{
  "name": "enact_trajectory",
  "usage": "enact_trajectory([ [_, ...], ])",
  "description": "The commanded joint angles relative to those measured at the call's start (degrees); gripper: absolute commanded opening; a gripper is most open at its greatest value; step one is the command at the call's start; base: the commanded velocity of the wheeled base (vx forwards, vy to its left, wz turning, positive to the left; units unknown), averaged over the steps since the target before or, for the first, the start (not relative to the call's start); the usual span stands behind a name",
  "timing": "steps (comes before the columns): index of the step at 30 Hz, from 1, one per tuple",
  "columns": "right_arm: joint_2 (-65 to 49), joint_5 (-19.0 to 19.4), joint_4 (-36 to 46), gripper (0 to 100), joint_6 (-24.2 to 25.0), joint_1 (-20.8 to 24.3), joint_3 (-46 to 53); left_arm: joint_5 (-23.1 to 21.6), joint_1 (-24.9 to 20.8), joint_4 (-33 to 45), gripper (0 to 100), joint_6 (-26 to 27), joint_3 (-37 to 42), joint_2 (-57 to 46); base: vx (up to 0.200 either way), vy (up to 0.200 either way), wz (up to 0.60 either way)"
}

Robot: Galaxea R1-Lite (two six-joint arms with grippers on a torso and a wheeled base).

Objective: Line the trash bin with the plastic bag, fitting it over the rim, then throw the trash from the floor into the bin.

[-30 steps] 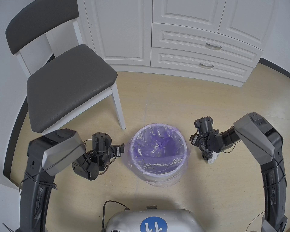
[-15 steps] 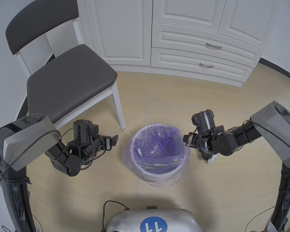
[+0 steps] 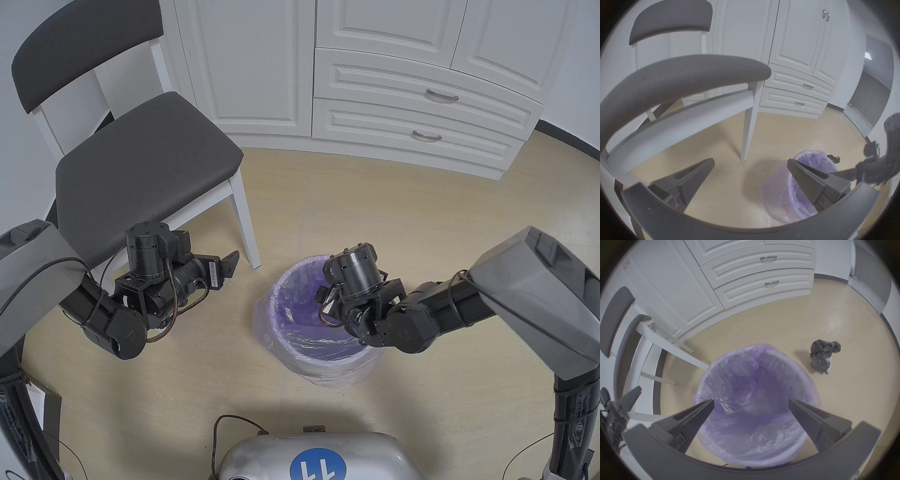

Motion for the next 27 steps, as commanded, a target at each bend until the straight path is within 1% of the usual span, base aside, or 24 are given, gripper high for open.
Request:
enact_trajectory([
  [1, 7.85, -0.05, -0.14, 100, 3.48, 1.59, -5.47, 0.34, -0.17, -1.18, 100, -0.06, -0.04, -0.89, 0.000, 0.000, 0.00],
  [6, 9.70, 0.21, -1.55, 100, 6.47, 1.50, -7.14, 0.43, -0.17, -2.59, 100, -0.06, 0.05, -0.80, 0.000, 0.000, 0.00],
  [9, 10.05, 0.21, -3.92, 100, 6.20, 1.50, -6.53, 0.43, -0.17, -2.68, 100, -0.06, 0.05, -0.80, 0.000, 0.000, 0.00],
  [11, 9.70, 0.13, -3.75, 100, 6.11, 1.50, -6.00, 0.43, -0.17, -2.68, 100, 0.03, 0.14, -0.71, 0.000, 0.000, 0.00],
  [14, 8.73, -0.05, -3.40, 100, 4.36, 1.50, -4.77, 0.43, -0.17, -2.68, 100, -0.06, 0.14, -0.71, 0.000, 0.000, 0.00],
  [15, 7.59, -0.14, -3.40, 100, 2.95, 1.59, -3.71, 0.52, -0.17, -2.68, 100, 0.03, 0.14, -0.71, 0.000, 0.000, 0.00],
  [17, 6.18, -0.14, -3.48, 100, 2.25, 1.94, -2.31, 0.52, -0.17, -2.68, 100, -0.06, 0.14, -0.71, 0.000, 0.000, 0.00],
  [21, 2.93, -0.14, -3.31, 100, 1.89, 3.52, 0.51, 0.52, -0.26, -2.68, 100, 0.03, 0.14, -0.71, 0.000, 0.000, 0.00],
  [25, 1.26, 0.30, -2.52, 100, -0.74, 5.81, 4.46, 0.52, -0.26, -2.68, 100, 0.03, 0.23, -0.71, 0.000, 0.000, 0.00],
  [26, 1.26, 0.30, -2.52, 100, -0.74, 5.81, 4.46, 0.52, -0.26, -2.68, 100, 0.03, 0.23, -0.71, 0.000, 0.000, 0.00],
  [27, 1.35, 0.56, -0.85, 100, -1.62, 7.04, 5.69, 0.52, -0.26, -2.68, 100, 0.03, 0.40, -0.71, 0.000, 0.000, 0.00],
])
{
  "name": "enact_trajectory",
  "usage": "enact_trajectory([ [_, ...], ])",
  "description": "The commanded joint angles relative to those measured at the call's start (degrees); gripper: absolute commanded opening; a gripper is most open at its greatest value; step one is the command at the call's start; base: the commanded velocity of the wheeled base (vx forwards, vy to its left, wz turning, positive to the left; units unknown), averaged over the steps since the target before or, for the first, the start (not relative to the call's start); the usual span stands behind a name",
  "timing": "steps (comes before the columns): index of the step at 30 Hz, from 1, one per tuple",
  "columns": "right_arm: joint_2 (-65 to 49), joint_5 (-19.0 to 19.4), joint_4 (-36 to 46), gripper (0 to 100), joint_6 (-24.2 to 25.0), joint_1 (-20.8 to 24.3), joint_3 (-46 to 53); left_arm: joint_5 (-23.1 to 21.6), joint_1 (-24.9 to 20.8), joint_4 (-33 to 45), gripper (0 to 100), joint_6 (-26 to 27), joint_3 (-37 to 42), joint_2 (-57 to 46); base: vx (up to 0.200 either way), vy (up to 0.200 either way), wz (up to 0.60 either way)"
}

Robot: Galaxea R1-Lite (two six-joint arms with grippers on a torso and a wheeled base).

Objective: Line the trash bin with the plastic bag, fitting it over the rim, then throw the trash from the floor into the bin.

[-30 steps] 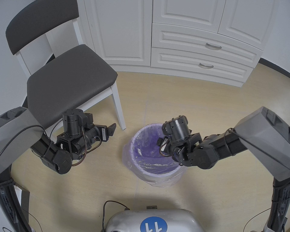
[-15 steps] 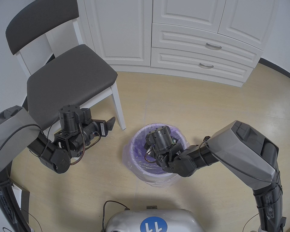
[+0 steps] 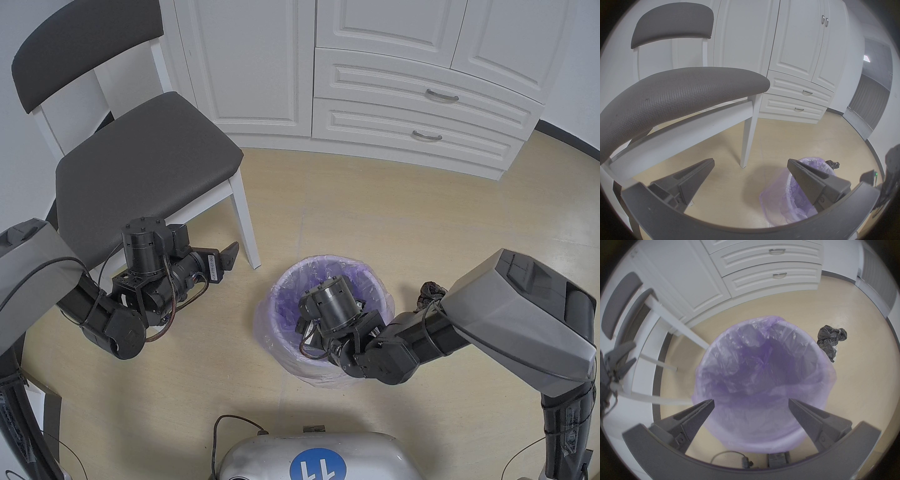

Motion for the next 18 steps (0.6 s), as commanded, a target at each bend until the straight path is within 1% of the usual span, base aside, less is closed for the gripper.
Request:
enact_trajectory([
  [1, -1.78, 0.52, 3.11, 100, -1.40, 3.15, 3.39, 0.02, -0.01, -0.04, 100, 0.07, 0.40, 0.04, 0.000, 0.000, 0.00],
  [4, -1.43, 0.87, 6.28, 100, -1.49, 4.64, 3.57, 0.02, -0.01, -0.04, 100, 0.07, 0.40, 0.04, 0.000, 0.000, 0.00],
  [7, -1.60, 2.36, 9.27, 100, -1.76, 5.61, 4.45, -0.07, -0.01, -0.04, 100, 0.07, 0.48, 0.04, 0.000, 0.000, 0.00],
  [12, -2.13, 2.72, 9.79, 100, -1.76, 5.78, 4.45, -0.07, -0.01, -0.13, 100, 0.07, 0.48, 0.04, 0.000, 0.000, 0.00],
  [18, -5.73, 2.36, 9.79, 100, -1.84, 4.82, 4.54, -0.07, -0.01, -0.83, 100, 0.16, 0.48, 0.30, 0.000, 0.000, 0.00],
])
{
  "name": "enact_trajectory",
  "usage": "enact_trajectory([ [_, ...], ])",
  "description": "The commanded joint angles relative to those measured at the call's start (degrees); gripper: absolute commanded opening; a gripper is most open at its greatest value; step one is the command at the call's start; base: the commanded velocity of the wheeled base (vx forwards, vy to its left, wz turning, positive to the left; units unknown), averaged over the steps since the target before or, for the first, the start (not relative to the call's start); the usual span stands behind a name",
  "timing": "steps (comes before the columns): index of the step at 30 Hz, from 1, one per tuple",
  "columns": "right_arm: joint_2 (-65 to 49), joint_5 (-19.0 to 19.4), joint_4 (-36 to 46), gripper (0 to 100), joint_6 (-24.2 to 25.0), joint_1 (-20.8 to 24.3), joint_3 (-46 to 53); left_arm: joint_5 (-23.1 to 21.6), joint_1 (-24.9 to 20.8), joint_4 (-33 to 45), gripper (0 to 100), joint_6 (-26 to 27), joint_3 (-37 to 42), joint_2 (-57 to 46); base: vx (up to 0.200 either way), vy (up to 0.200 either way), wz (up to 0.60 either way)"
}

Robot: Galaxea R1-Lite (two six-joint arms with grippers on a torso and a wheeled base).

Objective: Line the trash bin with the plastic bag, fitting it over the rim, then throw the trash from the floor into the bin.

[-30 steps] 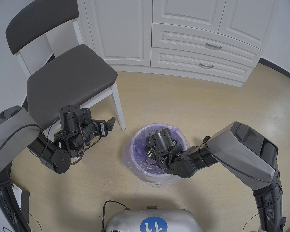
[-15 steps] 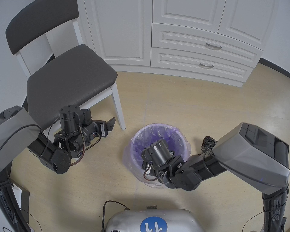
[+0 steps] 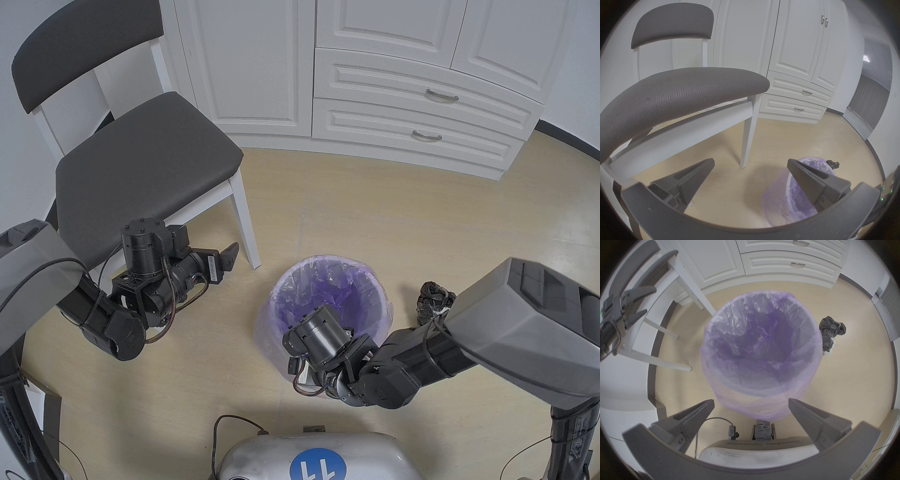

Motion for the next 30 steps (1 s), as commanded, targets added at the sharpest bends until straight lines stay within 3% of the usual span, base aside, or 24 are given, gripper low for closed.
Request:
enact_trajectory([
  [1, -3.05, -0.53, 0.03, 100, -0.01, -0.77, 0.01, 0.02, 0.01, -0.10, 100, 0.07, 0.01, 0.29, 0.000, 0.000, 0.00],
  [6, -4.37, -1.15, -0.06, 100, -0.54, -2.35, -0.25, 0.02, 0.01, -0.10, 100, 0.07, 0.01, 0.56, 0.000, 0.000, 0.00],
  [11, -2.17, -10.20, -0.76, 100, -4.76, -4.55, -1.30, 0.19, 0.01, -0.19, 100, 0.07, -0.08, 0.64, 0.000, 0.000, 0.00],
  [15, 0.37, -13.28, -0.94, 100, -5.46, -4.11, -1.83, 0.19, 0.01, -0.19, 100, 0.25, -0.17, 0.91, 0.000, 0.000, 0.00],
  [30, 6.00, -15.39, -0.85, 100, -5.29, 1.25, -1.04, 0.28, -0.16, -0.19, 100, 0.42, -0.08, 1.08, 0.000, 0.000, 0.00],
])
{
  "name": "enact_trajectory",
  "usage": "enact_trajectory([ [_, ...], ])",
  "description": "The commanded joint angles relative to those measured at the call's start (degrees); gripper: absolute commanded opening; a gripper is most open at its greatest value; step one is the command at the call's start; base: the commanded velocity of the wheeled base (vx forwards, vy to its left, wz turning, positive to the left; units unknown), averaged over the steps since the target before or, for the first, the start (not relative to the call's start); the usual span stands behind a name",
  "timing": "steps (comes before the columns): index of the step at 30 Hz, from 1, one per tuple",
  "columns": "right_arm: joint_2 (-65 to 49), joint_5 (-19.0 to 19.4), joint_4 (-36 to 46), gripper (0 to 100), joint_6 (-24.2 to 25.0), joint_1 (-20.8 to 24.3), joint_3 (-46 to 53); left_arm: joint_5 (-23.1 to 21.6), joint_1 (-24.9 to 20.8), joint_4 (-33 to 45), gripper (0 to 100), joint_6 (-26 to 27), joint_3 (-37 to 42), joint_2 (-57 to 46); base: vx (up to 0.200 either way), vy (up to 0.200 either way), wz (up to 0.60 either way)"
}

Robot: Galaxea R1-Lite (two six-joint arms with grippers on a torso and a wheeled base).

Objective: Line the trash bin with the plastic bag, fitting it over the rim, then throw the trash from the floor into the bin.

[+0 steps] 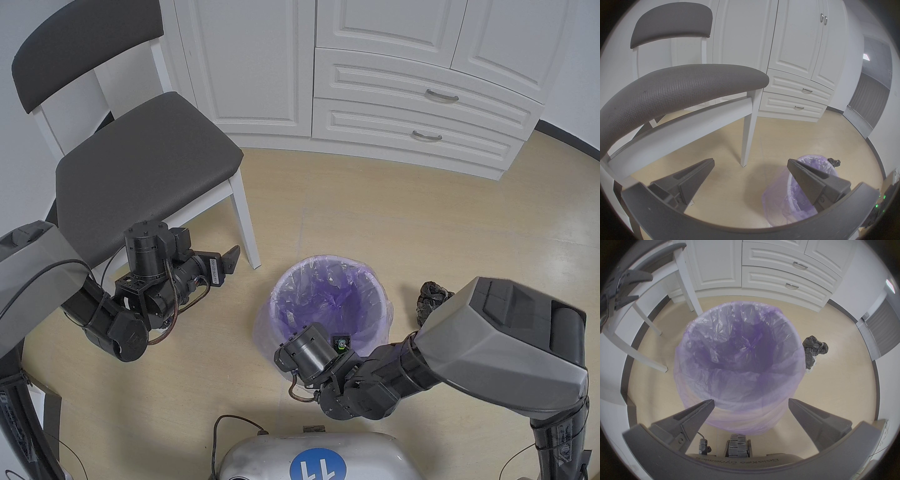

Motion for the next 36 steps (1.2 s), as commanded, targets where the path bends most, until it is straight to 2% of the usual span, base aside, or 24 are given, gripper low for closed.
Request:
enact_trajectory([
  [1, 1.13, -0.03, 0.00, 100, 0.08, 0.61, 0.30, 0.04, -0.03, -0.02, 100, 0.01, 0.09, 0.13, 0.000, 0.000, 0.00],
  [11, 2.37, 0.06, 0.00, 100, 0.25, 2.72, 1.18, 0.04, -0.38, -0.02, 100, 0.01, 0.09, 0.22, 0.000, 0.000, 0.00],
  [25, 8.52, 0.68, -0.08, 100, 2.10, -1.32, -5.24, 0.04, -0.47, -1.51, 100, 0.01, 0.18, 1.01, 0.000, 0.000, 0.00],
  [36, 11.51, 0.68, -0.17, 100, 5.17, -2.02, -9.89, 0.04, -0.56, -3.71, 100, 0.10, 0.27, 1.71, 0.000, 0.000, 0.00],
])
